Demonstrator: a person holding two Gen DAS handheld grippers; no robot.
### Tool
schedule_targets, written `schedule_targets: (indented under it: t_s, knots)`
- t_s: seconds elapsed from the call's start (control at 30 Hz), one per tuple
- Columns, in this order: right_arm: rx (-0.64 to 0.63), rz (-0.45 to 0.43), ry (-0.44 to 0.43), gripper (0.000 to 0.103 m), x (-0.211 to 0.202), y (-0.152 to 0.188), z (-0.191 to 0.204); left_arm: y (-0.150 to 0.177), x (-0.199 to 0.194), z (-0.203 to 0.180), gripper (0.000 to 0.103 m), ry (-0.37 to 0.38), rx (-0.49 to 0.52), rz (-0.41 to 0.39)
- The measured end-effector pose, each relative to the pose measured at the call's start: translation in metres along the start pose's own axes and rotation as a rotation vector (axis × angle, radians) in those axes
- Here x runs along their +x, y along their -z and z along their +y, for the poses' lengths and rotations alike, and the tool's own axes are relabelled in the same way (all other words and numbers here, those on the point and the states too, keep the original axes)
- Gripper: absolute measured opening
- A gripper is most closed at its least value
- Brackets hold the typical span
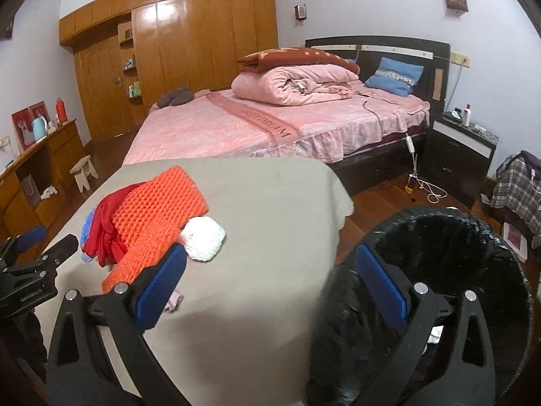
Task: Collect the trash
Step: 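Move both open tools back to the pile on the ottoman, then grasp the white tissue ball with the right tool while the left tool approaches the blue bag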
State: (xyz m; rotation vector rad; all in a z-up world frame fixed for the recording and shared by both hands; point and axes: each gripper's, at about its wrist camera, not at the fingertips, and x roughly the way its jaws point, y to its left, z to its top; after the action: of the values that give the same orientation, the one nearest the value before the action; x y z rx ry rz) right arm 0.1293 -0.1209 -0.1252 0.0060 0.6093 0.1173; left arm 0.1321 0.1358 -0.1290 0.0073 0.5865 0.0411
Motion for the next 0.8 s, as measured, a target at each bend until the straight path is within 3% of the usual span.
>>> schedule_targets:
  t_s: [0.23, 0.37, 0.5, 0.8]
  knots:
    - [-0.017, 0.038, -0.016, 0.096, 0.038, 0.001, 0.017, 0.002, 0.018, 0.031, 0.095, -0.061, -0.042, 0.017]
    - [-0.021, 0.081, -0.024, 0.088, 0.061, 0.005, 0.024, 0.003, 0.028, 0.049, 0.095, -0.094, -0.056, 0.027]
    - [-0.023, 0.115, -0.036, 0.083, 0.077, 0.007, 0.031, 0.004, 0.038, 0.059, 0.095, -0.107, -0.064, 0.044]
    - [-0.039, 0.176, -0.054, 0.080, 0.105, 0.011, 0.046, 0.008, 0.060, 0.074, 0.094, -0.116, -0.077, 0.077]
